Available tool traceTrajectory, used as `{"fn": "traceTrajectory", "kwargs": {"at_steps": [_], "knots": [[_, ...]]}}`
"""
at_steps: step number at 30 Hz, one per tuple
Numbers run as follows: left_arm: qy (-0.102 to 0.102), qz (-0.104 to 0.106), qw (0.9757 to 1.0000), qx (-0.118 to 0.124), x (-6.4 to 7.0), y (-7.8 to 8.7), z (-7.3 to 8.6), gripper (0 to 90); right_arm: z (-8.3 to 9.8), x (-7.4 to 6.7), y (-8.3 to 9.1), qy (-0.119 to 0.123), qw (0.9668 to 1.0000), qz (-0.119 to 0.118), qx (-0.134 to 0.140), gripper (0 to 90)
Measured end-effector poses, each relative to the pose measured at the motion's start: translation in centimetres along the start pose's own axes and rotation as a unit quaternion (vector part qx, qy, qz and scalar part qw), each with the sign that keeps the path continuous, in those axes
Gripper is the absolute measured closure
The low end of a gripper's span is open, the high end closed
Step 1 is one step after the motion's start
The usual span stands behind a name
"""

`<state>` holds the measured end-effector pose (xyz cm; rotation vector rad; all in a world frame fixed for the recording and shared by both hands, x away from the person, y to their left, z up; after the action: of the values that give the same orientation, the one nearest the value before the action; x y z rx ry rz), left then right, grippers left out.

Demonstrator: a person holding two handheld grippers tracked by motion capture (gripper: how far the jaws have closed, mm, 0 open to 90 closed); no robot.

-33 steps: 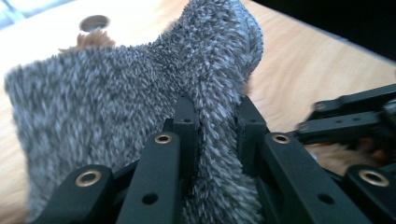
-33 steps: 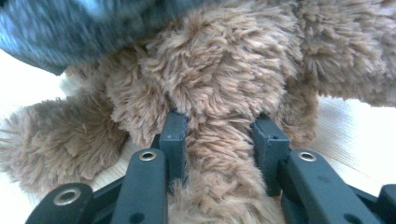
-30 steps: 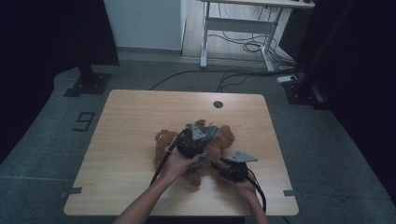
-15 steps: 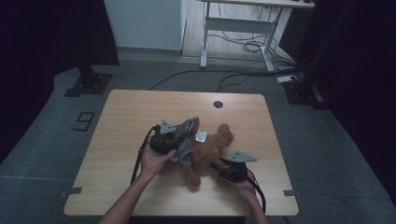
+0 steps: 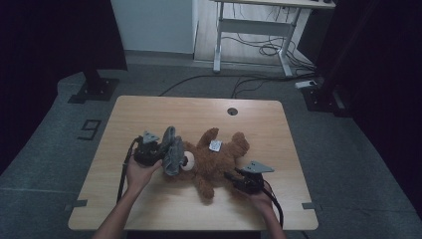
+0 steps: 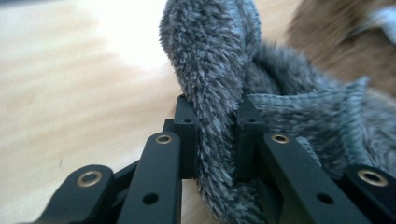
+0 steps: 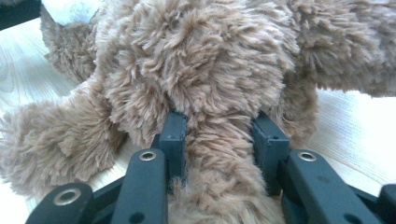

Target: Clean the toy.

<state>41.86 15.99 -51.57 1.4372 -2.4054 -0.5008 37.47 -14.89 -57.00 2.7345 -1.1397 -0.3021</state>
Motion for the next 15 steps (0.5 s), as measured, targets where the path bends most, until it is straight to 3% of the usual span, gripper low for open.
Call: {"fn": "traceTrajectory", "kwargs": {"at_steps": [4, 7, 9, 11, 15], "knots": [[0.001, -0.013, 0.9996, -0.024, -0.9, -0.4, 2.3, 75.9, 0.0, 0.0, 0.0, -0.001, 1.0, 0.0, 0.0, 63.0], [-0.004, -0.014, 0.9972, -0.073, -1.4, -1.1, 4.3, 75.9, 0.1, 0.0, 0.0, -0.002, 1.0, 0.001, -0.001, 63.0], [-0.004, -0.011, 0.9961, -0.087, -1.6, -1.3, 4.9, 75.7, 0.1, 0.1, 0.0, -0.002, 1.0, 0.001, 0.0, 63.0], [0.004, -0.009, 0.9969, -0.077, -1.6, -1.0, 4.4, 75.7, 0.1, 0.2, 0.0, 0.0, 1.0, 0.002, -0.001, 63.0], [-0.012, -0.01, 0.9992, -0.037, -1.1, 0.1, 1.2, 75.4, 0.1, 0.5, 0.1, 0.007, 0.9999, 0.011, -0.004, 63.1]]}}
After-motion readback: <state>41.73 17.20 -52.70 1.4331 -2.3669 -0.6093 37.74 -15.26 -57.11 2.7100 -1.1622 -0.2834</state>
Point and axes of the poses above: each handheld gripper's, and its own axes: y roughly backward along the jaws, z roughly out of its underside, x roughly to its right, the point moved 6 cm from there along -y, roughly forward along the jaws, and after that the axes turned 14 degrees about x, right-handed, at the moved point
